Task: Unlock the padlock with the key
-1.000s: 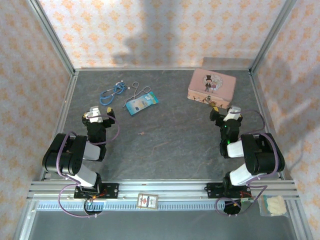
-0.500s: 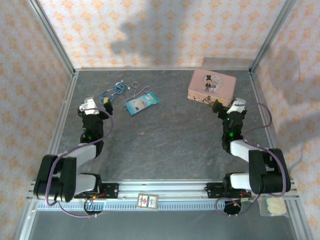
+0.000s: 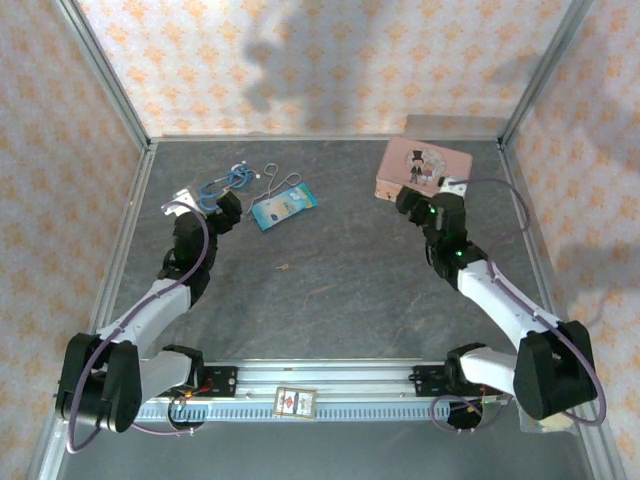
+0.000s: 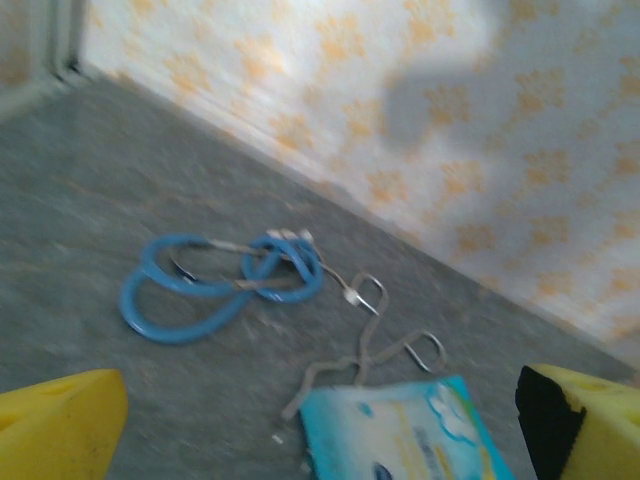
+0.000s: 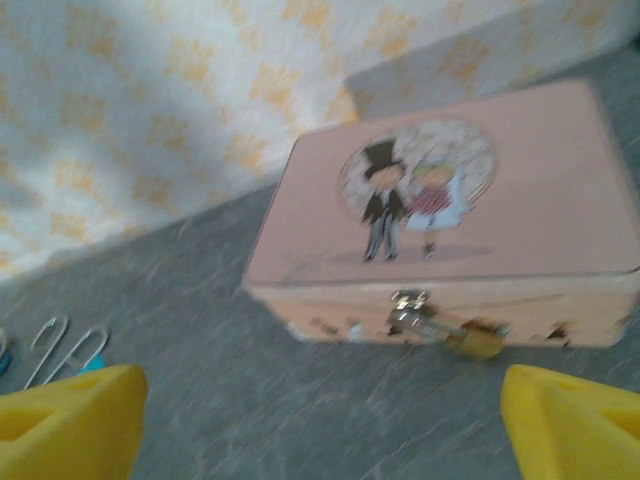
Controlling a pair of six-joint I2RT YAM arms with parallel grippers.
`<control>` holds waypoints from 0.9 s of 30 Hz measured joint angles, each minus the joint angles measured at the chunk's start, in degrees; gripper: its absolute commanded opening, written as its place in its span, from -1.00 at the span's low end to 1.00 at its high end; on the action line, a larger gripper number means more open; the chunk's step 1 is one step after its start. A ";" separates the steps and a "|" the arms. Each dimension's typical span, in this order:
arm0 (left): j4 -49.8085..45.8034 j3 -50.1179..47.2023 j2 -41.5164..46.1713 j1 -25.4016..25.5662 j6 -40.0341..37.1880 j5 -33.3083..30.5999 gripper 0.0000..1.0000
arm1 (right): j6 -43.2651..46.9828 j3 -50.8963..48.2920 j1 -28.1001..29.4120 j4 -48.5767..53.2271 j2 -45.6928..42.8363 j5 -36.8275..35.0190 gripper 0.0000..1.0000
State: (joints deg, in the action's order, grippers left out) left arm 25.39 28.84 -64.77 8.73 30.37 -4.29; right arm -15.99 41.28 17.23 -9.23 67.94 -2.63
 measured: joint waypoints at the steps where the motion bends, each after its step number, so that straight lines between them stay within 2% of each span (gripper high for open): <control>1: 0.07 0.13 -1.09 1.29 1.36 0.46 0.98 | -0.85 1.88 0.87 2.40 1.29 0.35 0.75; 2: 0.11 0.28 -2.19 2.27 2.36 0.98 0.99 | -1.42 3.23 1.38 4.09 2.40 1.01 0.74; 4: 0.22 0.83 -5.46 4.26 4.63 2.64 0.98 | -2.21 5.68 1.90 7.58 5.29 3.34 0.57; 8: 0.13 2.51 -11.23 6.01 7.19 5.22 0.98 | -1.77 10.64 3.04 12.85 12.74 10.21 0.53; 11: 0.04 3.37 -13.55 6.56 8.11 5.51 0.98 | 1.40 15.82 7.72 15.82 20.17 14.64 0.52; 17: -0.39 2.73 -12.50 6.19 9.29 3.28 0.99 | 9.42 27.19 20.39 21.94 34.91 20.11 0.32; 20: -0.26 0.24 -9.62 3.34 10.82 3.28 0.99 | 13.40 31.67 25.05 25.16 40.35 21.35 0.18; 24: 1.46 -5.29 -6.36 -4.24 14.38 5.20 0.99 | 18.56 38.12 29.62 29.14 46.36 22.71 -0.07; 27: 1.29 -8.04 -4.55 -7.10 15.72 5.81 0.99 | 21.46 42.73 31.76 31.32 49.75 23.08 -0.12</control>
State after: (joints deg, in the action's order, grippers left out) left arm 26.68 20.80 -69.32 1.63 46.09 1.52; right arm 5.48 84.01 48.99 22.09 117.69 20.45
